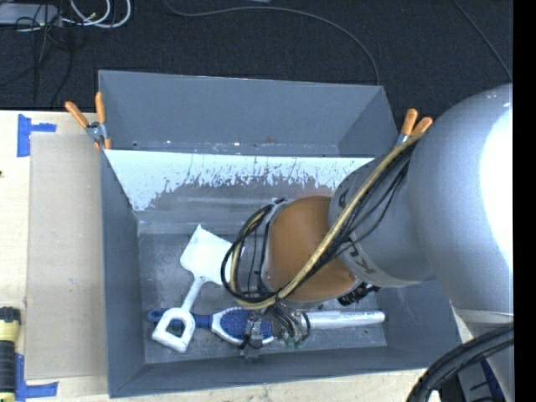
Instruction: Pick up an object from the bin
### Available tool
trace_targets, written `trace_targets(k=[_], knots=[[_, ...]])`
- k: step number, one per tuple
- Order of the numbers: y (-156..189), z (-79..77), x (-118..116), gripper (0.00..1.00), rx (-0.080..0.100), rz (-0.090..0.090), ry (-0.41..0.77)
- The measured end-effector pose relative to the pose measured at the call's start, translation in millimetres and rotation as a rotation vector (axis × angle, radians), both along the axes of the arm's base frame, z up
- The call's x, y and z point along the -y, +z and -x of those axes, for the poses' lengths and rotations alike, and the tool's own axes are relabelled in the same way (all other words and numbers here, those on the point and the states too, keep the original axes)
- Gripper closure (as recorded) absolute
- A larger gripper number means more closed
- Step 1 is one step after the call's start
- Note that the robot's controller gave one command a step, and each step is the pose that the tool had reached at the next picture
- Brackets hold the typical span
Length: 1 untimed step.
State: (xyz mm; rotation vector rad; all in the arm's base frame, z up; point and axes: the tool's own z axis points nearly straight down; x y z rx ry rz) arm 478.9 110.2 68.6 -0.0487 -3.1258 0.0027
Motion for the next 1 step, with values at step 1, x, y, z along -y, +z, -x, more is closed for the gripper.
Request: trace_targets(k=[1], knots=[[3.6, 1.1, 0.4, 1.0, -0.004, 0.001, -0.001]])
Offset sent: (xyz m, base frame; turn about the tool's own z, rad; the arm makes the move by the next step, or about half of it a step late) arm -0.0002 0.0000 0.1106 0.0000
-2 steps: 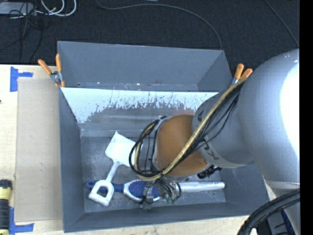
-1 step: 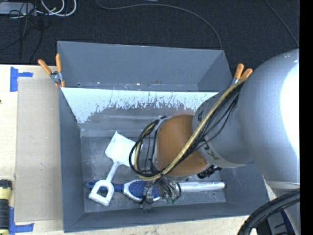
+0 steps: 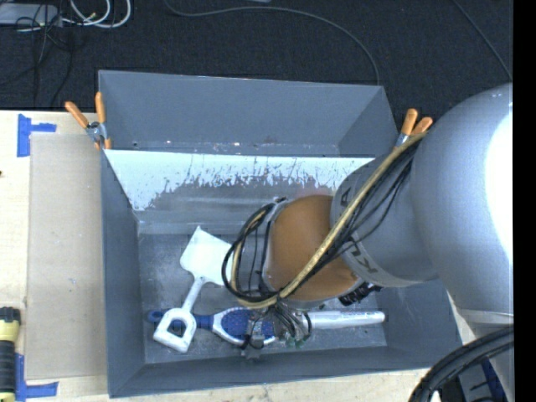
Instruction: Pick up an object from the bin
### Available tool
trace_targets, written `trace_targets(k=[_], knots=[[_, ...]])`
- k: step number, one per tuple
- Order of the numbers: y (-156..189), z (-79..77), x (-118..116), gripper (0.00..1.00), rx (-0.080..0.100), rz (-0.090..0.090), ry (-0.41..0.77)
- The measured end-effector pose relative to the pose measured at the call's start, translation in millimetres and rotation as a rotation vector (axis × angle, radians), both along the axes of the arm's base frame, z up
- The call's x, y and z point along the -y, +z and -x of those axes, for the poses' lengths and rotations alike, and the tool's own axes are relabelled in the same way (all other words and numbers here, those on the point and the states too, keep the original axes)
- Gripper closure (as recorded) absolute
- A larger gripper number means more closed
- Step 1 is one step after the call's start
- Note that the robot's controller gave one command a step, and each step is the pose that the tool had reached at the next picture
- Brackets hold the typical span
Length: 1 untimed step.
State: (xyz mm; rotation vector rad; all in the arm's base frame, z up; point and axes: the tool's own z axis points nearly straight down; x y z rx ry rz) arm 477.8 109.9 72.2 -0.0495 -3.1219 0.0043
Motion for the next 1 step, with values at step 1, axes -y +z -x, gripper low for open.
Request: trace_targets(k=[1], knots=[[15.6, 2.0, 0.6, 1.0, -0.007, 0.001, -0.001]])
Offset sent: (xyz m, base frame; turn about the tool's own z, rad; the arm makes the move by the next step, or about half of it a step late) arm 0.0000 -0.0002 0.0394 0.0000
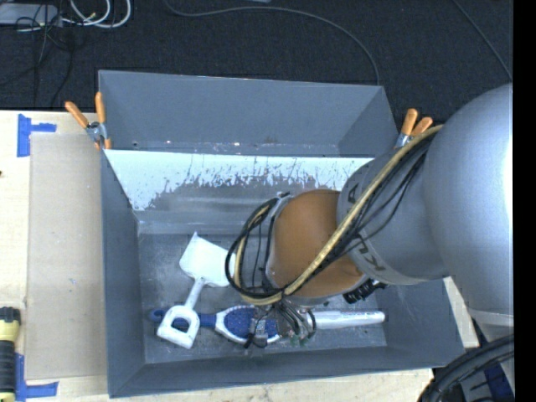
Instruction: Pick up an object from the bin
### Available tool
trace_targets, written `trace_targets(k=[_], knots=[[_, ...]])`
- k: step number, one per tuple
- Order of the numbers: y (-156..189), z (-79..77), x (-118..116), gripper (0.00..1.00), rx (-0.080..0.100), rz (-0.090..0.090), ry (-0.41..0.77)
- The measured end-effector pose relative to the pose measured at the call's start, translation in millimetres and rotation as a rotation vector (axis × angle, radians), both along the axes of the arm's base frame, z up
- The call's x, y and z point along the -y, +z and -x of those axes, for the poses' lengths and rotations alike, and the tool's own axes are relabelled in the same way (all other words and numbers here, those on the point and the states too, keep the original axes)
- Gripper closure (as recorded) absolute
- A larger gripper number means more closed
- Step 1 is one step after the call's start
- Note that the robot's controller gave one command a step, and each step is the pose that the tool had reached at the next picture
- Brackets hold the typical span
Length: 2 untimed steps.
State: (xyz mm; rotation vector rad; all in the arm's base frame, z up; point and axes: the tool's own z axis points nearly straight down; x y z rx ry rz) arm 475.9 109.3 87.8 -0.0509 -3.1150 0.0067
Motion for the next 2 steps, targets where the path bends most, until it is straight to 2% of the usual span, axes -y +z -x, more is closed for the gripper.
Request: trace_targets(k=[2], knots=[[46, -1.1, 0, 1.0, 0.002, 0.0, -0.001]])
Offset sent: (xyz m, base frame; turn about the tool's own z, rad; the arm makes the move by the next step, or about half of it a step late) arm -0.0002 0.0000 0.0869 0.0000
